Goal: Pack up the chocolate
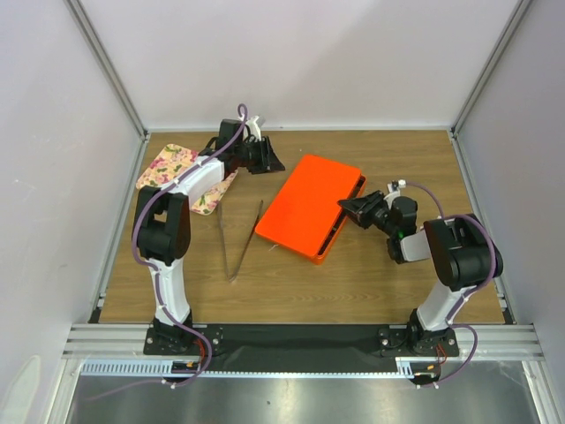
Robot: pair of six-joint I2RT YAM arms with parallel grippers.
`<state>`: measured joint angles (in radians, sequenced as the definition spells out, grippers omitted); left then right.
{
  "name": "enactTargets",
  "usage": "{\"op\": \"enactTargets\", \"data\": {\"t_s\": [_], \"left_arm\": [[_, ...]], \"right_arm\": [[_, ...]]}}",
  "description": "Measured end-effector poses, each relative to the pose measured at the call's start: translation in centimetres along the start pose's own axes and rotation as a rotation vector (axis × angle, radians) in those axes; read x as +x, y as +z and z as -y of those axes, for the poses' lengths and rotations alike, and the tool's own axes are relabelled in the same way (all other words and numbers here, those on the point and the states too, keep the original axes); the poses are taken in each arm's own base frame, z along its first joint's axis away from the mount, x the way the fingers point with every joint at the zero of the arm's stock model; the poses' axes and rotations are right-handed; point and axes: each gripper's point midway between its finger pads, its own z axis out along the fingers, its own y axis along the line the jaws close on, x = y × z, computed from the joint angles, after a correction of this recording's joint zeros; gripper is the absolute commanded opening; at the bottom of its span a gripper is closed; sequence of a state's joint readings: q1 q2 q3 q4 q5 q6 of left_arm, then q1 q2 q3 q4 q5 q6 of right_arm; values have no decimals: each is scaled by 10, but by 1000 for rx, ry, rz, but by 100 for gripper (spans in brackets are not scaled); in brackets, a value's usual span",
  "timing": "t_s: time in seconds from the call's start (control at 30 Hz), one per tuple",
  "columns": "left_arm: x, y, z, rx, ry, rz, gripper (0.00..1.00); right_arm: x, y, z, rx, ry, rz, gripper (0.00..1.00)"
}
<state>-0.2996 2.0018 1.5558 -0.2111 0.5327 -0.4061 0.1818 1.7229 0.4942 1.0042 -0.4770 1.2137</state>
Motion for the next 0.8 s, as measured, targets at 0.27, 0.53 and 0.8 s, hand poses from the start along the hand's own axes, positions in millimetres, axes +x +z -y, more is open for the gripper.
{"op": "enactTargets", "data": {"t_s": [0.27,0.53,0.8], "left_arm": [[1,-1,-1,-4,-1,-2,41],[5,-3,0,-7,4,-6,42],[16,0,3,-6,2,-31,42]], "right_arm": [[-12,-10,8,-28,53,41,2],[-13,-16,9,-38,59,42,6],[-18,-18,6,-49,47,53,0]]}}
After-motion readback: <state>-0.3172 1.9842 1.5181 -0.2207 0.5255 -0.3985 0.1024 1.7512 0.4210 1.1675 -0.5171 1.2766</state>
